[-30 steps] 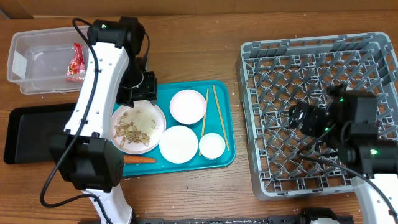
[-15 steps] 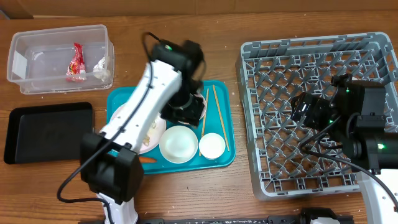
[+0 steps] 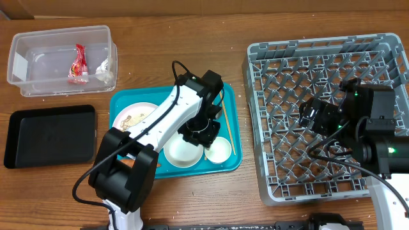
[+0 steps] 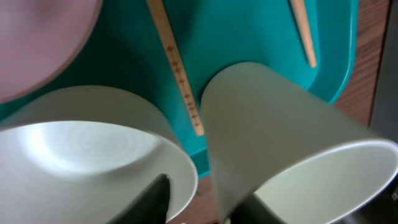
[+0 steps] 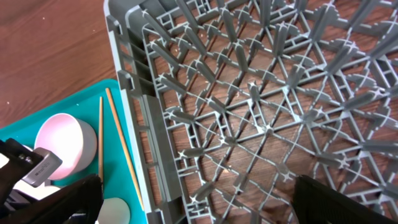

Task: Sort waste into correct bins and load items into the dishwasher
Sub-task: 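Grasp the white cup on the tray with the left gripper and lift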

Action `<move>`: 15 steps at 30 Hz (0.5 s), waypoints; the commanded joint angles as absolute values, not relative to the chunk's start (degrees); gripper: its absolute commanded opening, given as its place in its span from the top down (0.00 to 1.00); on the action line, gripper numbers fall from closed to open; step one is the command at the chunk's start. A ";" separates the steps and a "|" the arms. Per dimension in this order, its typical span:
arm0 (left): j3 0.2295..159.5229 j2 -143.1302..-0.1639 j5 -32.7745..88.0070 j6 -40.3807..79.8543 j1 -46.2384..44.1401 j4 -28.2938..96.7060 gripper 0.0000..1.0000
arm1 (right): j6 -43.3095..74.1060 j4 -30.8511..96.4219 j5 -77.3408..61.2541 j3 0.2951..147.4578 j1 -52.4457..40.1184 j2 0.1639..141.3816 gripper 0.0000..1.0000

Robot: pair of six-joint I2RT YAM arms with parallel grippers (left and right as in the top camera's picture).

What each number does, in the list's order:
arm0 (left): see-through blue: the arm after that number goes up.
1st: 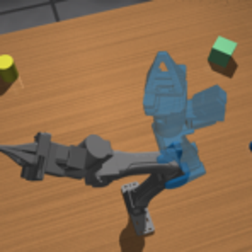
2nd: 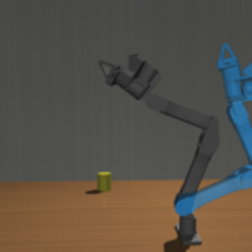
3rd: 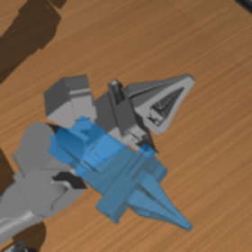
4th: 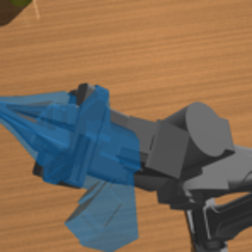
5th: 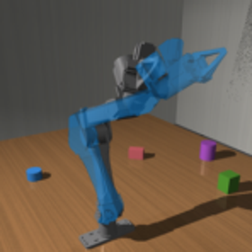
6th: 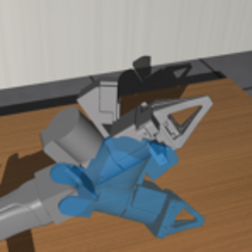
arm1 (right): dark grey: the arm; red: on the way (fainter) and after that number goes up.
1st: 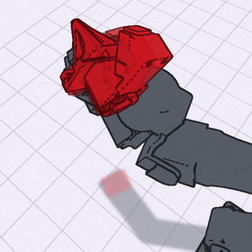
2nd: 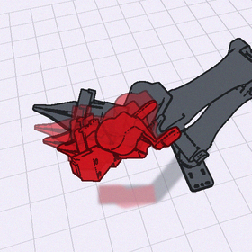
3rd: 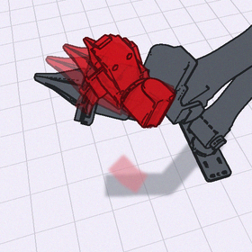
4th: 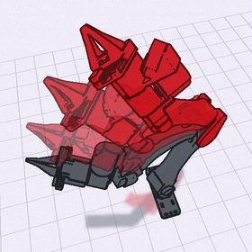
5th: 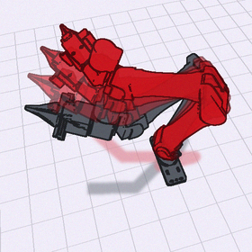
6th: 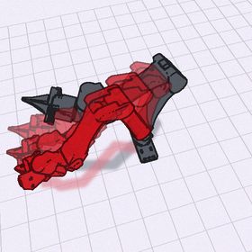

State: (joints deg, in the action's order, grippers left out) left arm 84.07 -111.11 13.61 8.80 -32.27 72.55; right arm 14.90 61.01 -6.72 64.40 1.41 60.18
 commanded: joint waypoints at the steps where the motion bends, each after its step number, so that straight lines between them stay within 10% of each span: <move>1: 83.57 -110.15 15.57 8.19 -32.40 71.42 0.90 | 14.37 61.08 -4.91 65.69 1.15 60.03 0.00; 15: 95.72 -110.13 29.02 0.95 -23.77 76.69 0.96 | 15.29 60.14 6.98 65.69 2.85 61.17 0.00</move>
